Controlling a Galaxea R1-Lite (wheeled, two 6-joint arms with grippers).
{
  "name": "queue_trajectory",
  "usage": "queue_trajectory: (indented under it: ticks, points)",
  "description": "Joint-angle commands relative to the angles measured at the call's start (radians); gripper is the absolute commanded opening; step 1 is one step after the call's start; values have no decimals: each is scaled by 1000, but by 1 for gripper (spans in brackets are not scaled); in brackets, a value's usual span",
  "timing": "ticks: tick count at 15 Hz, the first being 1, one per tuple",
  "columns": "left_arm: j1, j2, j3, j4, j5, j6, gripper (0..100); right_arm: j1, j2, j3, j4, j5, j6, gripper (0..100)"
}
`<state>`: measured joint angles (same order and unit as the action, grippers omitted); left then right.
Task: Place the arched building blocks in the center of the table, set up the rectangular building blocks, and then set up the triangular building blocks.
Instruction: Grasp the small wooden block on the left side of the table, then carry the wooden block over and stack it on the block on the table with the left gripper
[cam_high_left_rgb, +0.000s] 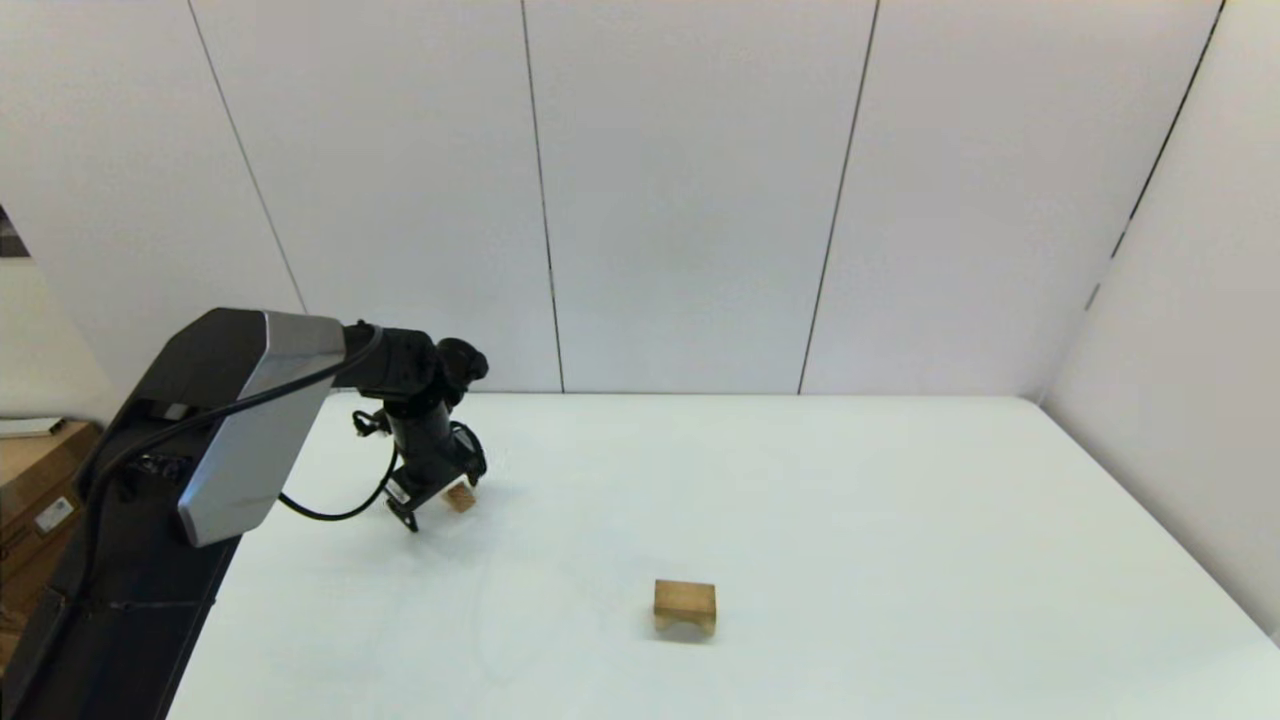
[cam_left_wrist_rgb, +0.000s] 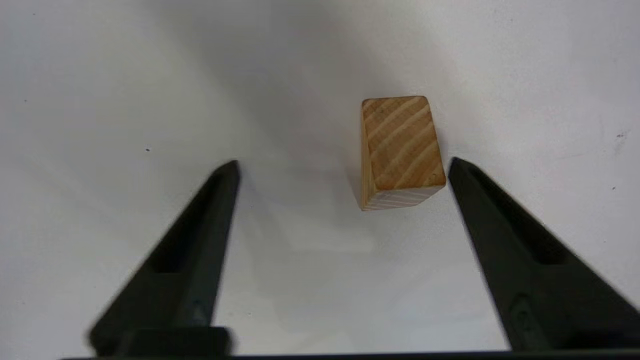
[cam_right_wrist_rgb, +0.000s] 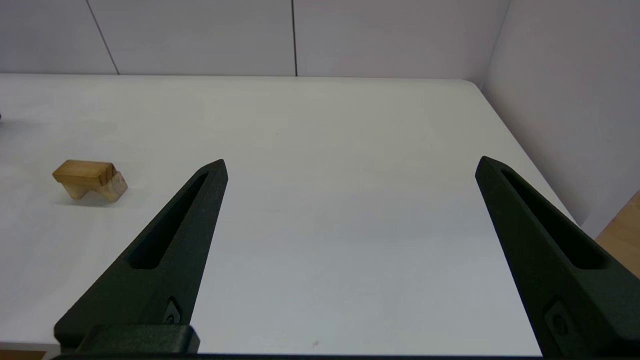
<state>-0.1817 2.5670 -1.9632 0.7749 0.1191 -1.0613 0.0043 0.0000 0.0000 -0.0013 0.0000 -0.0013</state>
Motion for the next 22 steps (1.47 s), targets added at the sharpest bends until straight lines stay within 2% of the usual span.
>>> queue_trajectory:
  ticks: [1, 12, 14, 20, 22]
  points:
    - [-4, -1, 0, 6, 5, -2, 0, 0, 0, 0, 0, 0, 0, 100]
    - [-4, -39, 1, 23, 51, 24, 0, 0, 0, 0, 0, 2, 0, 100]
    - [-5, -103, 9, 44, 45, 138, 0, 0, 0, 0, 0, 0, 0, 100]
    - [-12, -304, 63, 66, -24, 606, 0, 0, 0, 0, 0, 0, 0, 100]
    - [-10, -357, 86, 73, -39, 820, 0, 0, 0, 0, 0, 0, 0, 100]
